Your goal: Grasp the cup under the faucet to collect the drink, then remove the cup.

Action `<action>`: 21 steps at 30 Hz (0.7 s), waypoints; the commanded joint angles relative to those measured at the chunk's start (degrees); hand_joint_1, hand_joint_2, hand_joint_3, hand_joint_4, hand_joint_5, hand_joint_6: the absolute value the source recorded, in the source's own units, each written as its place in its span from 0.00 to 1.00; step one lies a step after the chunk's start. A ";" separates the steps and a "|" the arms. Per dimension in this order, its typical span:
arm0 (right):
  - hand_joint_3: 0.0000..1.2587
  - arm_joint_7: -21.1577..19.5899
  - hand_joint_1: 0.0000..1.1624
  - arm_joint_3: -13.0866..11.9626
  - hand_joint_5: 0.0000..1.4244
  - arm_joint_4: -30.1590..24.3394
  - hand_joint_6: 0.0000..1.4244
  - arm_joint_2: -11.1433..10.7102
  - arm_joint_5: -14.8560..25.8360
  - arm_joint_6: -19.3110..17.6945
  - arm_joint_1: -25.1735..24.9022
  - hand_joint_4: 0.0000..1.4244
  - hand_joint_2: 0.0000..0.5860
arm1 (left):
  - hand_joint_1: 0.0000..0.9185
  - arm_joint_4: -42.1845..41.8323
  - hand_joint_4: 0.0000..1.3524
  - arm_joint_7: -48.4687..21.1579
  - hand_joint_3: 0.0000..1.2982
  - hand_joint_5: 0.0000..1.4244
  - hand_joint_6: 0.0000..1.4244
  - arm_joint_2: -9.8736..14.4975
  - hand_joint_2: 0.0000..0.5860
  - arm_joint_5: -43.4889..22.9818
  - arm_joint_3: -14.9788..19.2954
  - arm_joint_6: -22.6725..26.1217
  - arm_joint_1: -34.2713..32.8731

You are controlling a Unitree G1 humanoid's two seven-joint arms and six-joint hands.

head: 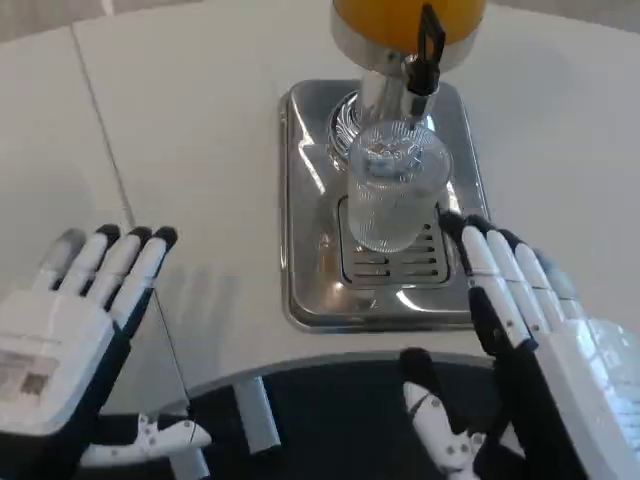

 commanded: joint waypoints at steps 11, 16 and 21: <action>0.00 -0.42 0.09 -0.33 0.00 -1.04 0.00 6.33 18.03 7.72 -8.84 0.00 0.85 | 0.00 -1.25 0.00 3.28 0.00 0.00 0.00 -4.65 0.01 0.74 -1.07 -2.71 4.61; 0.00 -0.01 0.08 -0.49 0.00 -2.29 0.00 6.12 19.42 11.91 -14.27 0.00 0.87 | 0.00 -0.88 0.00 3.78 0.00 0.00 0.00 -5.50 0.04 -1.17 -0.77 -3.59 5.66; 0.00 0.14 0.08 -1.35 0.00 -1.84 0.00 6.21 19.97 15.93 -22.10 0.00 0.87 | 0.00 -1.00 0.00 3.38 0.00 0.00 0.00 -6.04 0.05 -3.00 -0.37 -4.37 6.25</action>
